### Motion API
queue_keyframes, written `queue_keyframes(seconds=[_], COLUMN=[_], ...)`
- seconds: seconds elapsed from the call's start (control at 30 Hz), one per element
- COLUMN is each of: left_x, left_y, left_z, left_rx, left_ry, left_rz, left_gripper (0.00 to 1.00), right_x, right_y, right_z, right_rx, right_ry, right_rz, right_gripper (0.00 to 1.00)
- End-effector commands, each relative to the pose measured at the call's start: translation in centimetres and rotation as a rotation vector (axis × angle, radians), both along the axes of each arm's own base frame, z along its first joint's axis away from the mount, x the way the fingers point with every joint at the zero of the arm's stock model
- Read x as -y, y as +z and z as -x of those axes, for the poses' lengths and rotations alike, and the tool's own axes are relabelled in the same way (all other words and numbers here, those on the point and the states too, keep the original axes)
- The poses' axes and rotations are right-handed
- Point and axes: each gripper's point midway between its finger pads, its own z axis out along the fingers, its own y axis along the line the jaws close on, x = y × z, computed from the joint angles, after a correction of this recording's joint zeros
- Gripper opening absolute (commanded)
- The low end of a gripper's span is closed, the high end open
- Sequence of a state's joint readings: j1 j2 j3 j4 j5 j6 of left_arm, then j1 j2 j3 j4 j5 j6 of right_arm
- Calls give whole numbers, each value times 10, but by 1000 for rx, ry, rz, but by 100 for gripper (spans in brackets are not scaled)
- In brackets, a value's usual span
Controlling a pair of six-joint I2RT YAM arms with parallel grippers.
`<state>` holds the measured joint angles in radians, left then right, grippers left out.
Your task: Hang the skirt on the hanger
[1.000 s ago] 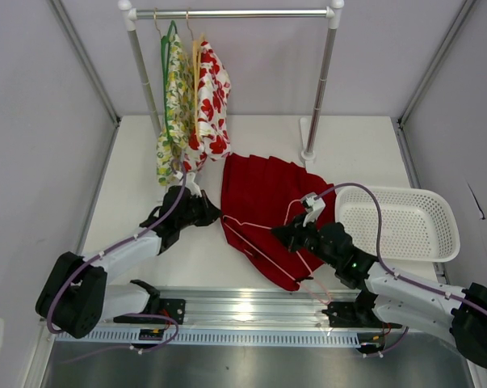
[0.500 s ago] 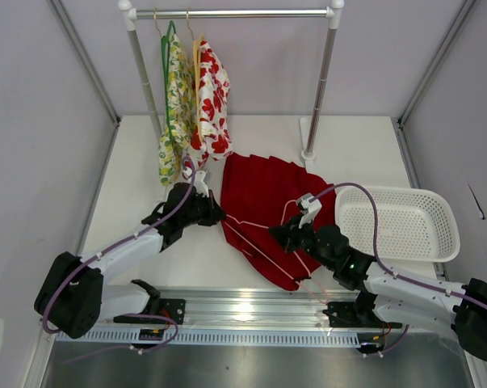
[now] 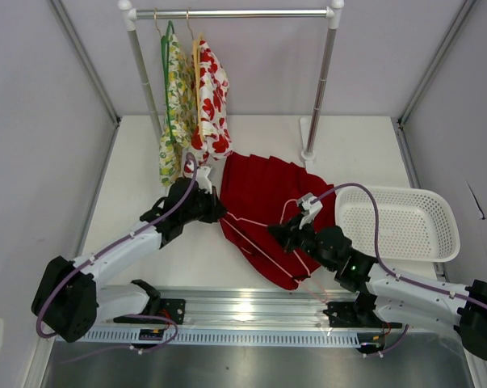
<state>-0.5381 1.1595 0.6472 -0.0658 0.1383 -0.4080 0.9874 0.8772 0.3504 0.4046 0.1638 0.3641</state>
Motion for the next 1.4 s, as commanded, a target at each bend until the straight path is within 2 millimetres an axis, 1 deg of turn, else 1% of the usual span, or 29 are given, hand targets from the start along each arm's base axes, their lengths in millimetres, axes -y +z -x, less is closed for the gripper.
queue_keyframes(seconds=[0.0,0.2,0.27,0.33,0.37,0.43,0.47,0.5,0.53,0.6,0.7,0.77,0.8,0.87,0.9,0.93,1.0,1.03,1.07,1.1,1.23,1.27,1.33,1.37], left_x=[17,24,29,35,38,42,45,47,54,58,57,58,56,55,55,54,53,52,51,51,61,66,70,75], left_y=[31,34,43,48,56,58,65,68,74,88,91,91,96,99,109,110,119,129,132,141,154,154,155,157], left_z=[-6,-2,-2,3,2,7,7,8,14,17,16,18,16,15,13,12,10,8,8,8,21,27,33,39], left_rx=[75,68,85,95,108,106,117,123,127,158,156,149,161,165,183,182,188,202,207,224,235,233,235,243], left_ry=[-71,-125,-141,-179,-189,-224,-236,-250,-294,-309,-320,-328,-316,-299,-288,-282,-262,-255,-243,-239,-295,-322,-344,-369], left_rz=[15,-1,6,16,24,19,28,35,64,87,64,59,61,61,70,68,67,71,72,84,104,95,80,76], left_gripper=[0,0,0,0,0,0,0,0,0,0,0,0,0,0,0,0,0,0,0,0,0,0,0,0], right_x=[-10,-8,-8,-8,-8,-7,-6,-6,-5,-4,0,5,7,11,13,14,17,18,21,22,26,25,21,20], right_y=[44,65,68,73,74,78,80,82,84,88,97,107,111,119,123,127,136,137,142,144,154,154,157,159], right_z=[-2,-2,-1,0,0,0,0,0,1,2,4,7,9,11,12,14,17,19,21,23,28,28,30,30], right_rx=[83,127,133,142,144,155,158,162,166,174,188,204,210,222,228,234,244,245,252,253,268,268,271,274], right_ry=[15,14,18,21,22,21,17,17,19,23,19,17,17,18,17,20,23,29,30,35,48,51,71,77], right_rz=[-93,-114,-122,-140,-143,-156,-161,-163,-171,-179,-203,-228,-236,-250,-259,-270,-285,-289,-303,-309,-324,-322,-328,-328], right_gripper=[0,0,0,0,0,0,0,0,0,0,0,0,0,0,0,0,0,0,0,0,0,0,0,0])
